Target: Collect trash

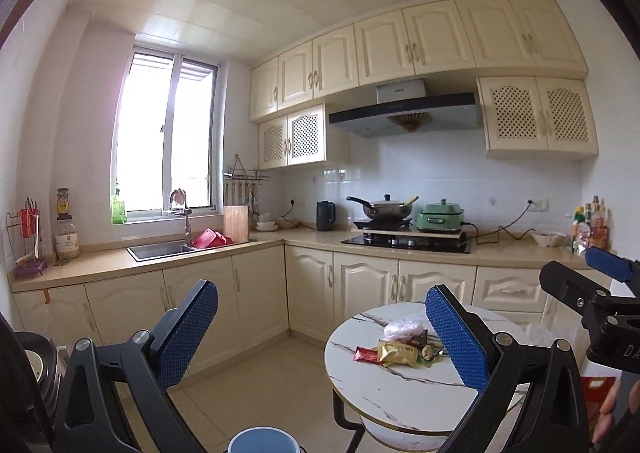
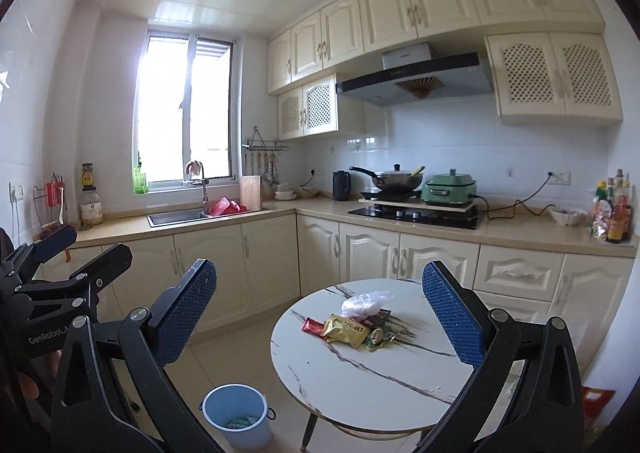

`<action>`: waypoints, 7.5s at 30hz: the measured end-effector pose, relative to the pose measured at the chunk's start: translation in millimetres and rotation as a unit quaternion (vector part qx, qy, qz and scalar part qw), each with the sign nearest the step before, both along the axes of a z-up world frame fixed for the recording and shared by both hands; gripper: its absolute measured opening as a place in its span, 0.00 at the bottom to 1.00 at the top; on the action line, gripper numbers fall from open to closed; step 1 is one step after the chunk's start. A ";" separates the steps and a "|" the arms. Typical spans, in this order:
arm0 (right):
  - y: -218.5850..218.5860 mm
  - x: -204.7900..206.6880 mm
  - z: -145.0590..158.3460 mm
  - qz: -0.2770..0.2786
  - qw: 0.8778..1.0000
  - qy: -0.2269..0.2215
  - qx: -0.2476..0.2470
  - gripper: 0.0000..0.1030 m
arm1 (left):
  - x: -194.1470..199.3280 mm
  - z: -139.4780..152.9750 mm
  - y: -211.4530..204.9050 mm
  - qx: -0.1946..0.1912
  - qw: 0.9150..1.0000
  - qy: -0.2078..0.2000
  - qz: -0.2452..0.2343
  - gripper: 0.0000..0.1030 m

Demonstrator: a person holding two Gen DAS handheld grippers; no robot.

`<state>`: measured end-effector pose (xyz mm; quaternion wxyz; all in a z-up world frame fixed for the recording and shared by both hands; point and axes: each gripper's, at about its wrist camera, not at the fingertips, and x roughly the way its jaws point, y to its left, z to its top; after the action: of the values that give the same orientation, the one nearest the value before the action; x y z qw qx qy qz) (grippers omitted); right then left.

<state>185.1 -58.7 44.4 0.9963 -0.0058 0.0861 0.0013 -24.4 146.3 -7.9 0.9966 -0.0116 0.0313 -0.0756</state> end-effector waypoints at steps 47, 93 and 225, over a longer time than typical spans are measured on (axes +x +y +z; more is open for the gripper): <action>-45.7 337.2 -246.6 0.022 0.943 0.329 -0.031 1.00 | 380.5 -17.8 -60.7 0.054 0.963 0.263 -0.012 0.99; -147.3 366.0 -274.1 0.109 0.935 0.316 0.120 0.26 | 648.9 -95.2 -167.9 0.074 0.910 0.392 -0.109 0.90; 63.6 108.1 -60.2 0.092 0.992 0.080 -0.005 1.00 | 182.4 60.6 107.1 -0.017 0.995 0.063 0.070 0.99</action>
<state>293.2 4.9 -15.9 0.9817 -0.0186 0.1650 0.0933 158.0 253.3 52.7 0.9951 -0.0356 0.0916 -0.0054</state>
